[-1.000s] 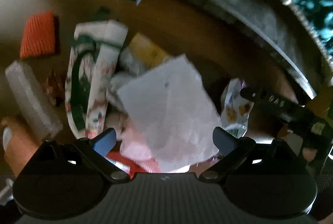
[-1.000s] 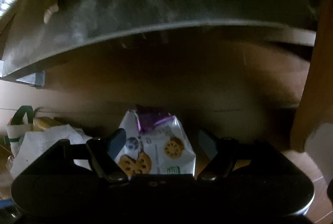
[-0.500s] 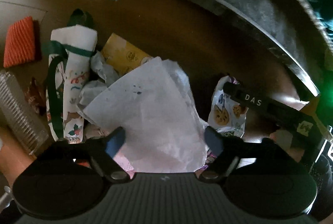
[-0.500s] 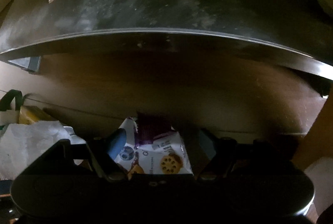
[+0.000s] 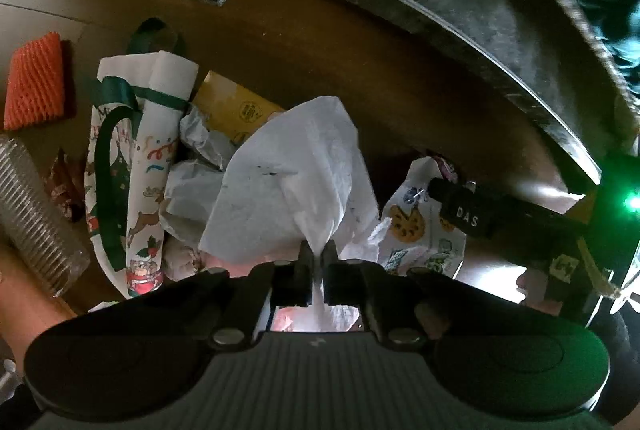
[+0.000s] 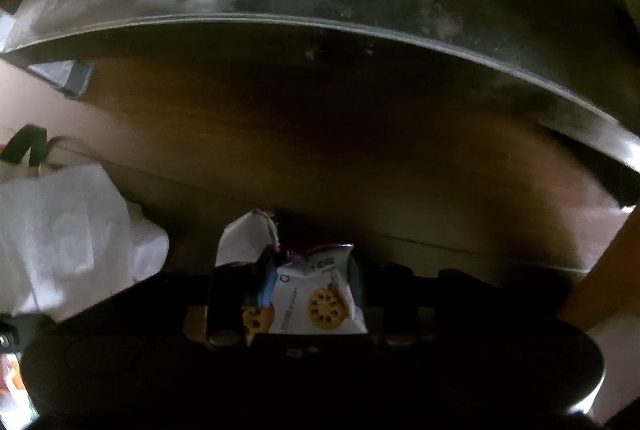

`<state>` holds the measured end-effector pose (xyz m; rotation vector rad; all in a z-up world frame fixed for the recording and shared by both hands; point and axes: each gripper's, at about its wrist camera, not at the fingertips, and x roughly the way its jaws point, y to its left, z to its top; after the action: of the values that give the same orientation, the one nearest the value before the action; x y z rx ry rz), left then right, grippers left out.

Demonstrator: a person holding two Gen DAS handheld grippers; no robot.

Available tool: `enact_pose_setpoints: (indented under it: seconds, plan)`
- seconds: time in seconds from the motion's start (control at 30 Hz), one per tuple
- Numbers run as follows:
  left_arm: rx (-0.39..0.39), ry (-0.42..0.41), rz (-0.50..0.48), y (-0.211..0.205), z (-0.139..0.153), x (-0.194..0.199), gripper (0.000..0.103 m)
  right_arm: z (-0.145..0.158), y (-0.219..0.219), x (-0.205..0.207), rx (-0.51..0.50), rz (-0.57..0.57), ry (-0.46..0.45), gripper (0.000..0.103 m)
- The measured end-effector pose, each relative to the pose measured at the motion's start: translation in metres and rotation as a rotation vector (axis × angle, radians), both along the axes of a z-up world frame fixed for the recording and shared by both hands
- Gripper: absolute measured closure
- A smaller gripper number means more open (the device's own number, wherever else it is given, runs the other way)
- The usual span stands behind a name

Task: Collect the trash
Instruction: 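Lower left tool onto white tissue while right tool lowers onto cookie wrapper, then close left tool on tissue while right tool closes on cookie wrapper, lift both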

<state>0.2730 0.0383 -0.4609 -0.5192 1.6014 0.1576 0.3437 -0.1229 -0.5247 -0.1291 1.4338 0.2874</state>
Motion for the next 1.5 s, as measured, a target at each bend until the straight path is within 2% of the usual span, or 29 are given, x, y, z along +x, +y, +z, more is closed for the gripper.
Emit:
enact_pose_setpoints:
  seconds: [0.07,0.17,0.27,0.37,0.6,0.83,0.97,1.23,1.5]
  plan:
    - [0.004,-0.007,-0.001,0.003,0.01,-0.003,0.1,0.013,0.001,-0.004,0.0,-0.003,-0.007,0.079]
    - [0.017,-0.025,-0.008,0.003,0.028,-0.007,0.101,0.034,0.005,-0.007,-0.013,0.009,-0.036,0.081]
    - [0.026,-0.063,-0.013,0.002,0.053,-0.013,0.101,0.068,0.011,-0.017,-0.044,0.044,-0.09,0.082]
    - [0.022,-0.097,-0.001,0.003,0.083,-0.023,0.101,0.106,0.011,-0.031,-0.039,0.02,-0.133,0.082]
    - [0.039,-0.272,-0.044,-0.001,0.171,-0.048,0.101,0.207,-0.012,-0.074,0.01,0.029,-0.268,0.082]
    - [0.048,-0.427,-0.086,-0.014,0.256,-0.09,0.1,0.314,-0.029,-0.112,0.067,0.06,-0.468,0.082]
    - [0.044,-0.489,-0.085,-0.019,0.297,-0.102,0.1,0.357,-0.04,-0.126,0.109,0.045,-0.547,0.082]
    - [0.047,-0.661,-0.106,-0.025,0.386,-0.113,0.1,0.451,-0.065,-0.154,0.187,0.036,-0.701,0.082]
    - [0.099,-0.834,-0.148,-0.033,0.48,-0.097,0.1,0.548,-0.08,-0.148,0.236,0.043,-0.874,0.082]
